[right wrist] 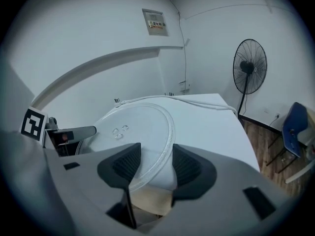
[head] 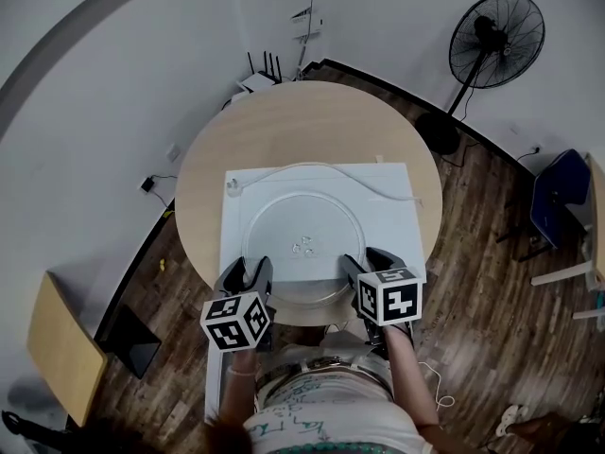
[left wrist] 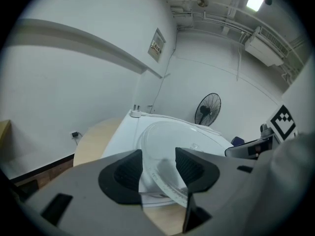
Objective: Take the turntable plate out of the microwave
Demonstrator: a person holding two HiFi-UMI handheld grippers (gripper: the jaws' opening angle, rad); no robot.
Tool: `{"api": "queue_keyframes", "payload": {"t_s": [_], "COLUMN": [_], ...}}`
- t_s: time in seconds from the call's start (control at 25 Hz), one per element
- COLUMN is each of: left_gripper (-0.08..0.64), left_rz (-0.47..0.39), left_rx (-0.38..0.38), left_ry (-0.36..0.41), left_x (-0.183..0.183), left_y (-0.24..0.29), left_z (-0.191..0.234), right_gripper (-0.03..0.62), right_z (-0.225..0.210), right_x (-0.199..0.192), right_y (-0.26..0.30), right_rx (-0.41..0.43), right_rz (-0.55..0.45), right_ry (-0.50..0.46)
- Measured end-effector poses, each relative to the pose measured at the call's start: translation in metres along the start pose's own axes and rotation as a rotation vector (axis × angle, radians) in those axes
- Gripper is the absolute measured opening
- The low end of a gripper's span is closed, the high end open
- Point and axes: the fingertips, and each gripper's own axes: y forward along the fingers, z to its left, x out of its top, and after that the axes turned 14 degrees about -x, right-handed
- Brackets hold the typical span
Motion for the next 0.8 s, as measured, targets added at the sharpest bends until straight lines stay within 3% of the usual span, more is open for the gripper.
{"api": "queue_keyframes", "payload": {"t_s": [0.4,0.8], "left_gripper": [0.204,0.202], "left_rz": [-0.025,-0.039], "left_rx": [0.007,-0.012], "left_ry": [0.043,0.082], "left_x": [0.0,-0.003], "left_y": [-0.005,-0.021], "left_z": [-0.005,-0.013], "right_gripper": [0.228,0.229], "right_z": [-0.001,-0.008], "right_x": [0.001,0.005], "right_y": [-0.012,-0.028], "right_rx": [0.06,0.165], "right_rz": [-0.068,-0.151], "right_ry": [-0.04,0.006]}}
